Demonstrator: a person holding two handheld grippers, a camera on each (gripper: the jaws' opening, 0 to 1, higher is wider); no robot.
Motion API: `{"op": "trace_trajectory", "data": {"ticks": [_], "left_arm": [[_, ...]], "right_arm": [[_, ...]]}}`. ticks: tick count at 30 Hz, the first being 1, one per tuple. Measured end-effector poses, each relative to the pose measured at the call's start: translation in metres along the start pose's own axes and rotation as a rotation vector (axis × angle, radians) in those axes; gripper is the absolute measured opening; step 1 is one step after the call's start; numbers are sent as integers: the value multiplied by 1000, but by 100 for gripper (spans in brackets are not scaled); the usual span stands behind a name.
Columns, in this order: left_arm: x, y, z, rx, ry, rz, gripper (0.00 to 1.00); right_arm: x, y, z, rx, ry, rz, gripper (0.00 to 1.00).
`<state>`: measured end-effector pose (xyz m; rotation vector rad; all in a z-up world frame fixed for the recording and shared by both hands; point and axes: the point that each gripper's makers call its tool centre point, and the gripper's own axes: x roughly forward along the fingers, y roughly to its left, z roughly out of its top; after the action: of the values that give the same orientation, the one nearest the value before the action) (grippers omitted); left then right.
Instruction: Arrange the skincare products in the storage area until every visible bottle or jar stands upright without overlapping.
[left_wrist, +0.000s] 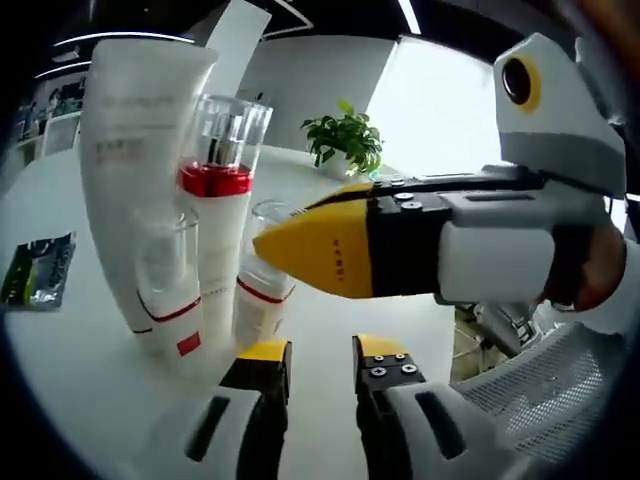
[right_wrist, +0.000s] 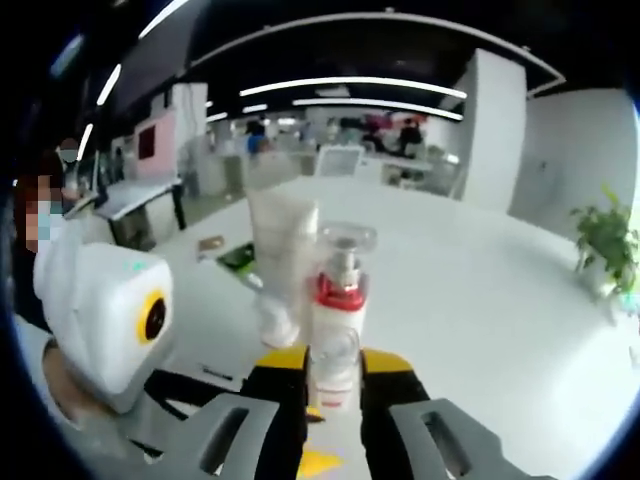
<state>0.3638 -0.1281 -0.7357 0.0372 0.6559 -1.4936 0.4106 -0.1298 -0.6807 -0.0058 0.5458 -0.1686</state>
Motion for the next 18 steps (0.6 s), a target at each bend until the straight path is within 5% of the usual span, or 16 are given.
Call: {"op": "trace_trajectory", "data": {"ticks": [18], "left_arm": [[0, 1, 8, -58, -57, -9, 22]], "right_arm": [[5, 3, 3, 4, 4, -81, 11]]}}
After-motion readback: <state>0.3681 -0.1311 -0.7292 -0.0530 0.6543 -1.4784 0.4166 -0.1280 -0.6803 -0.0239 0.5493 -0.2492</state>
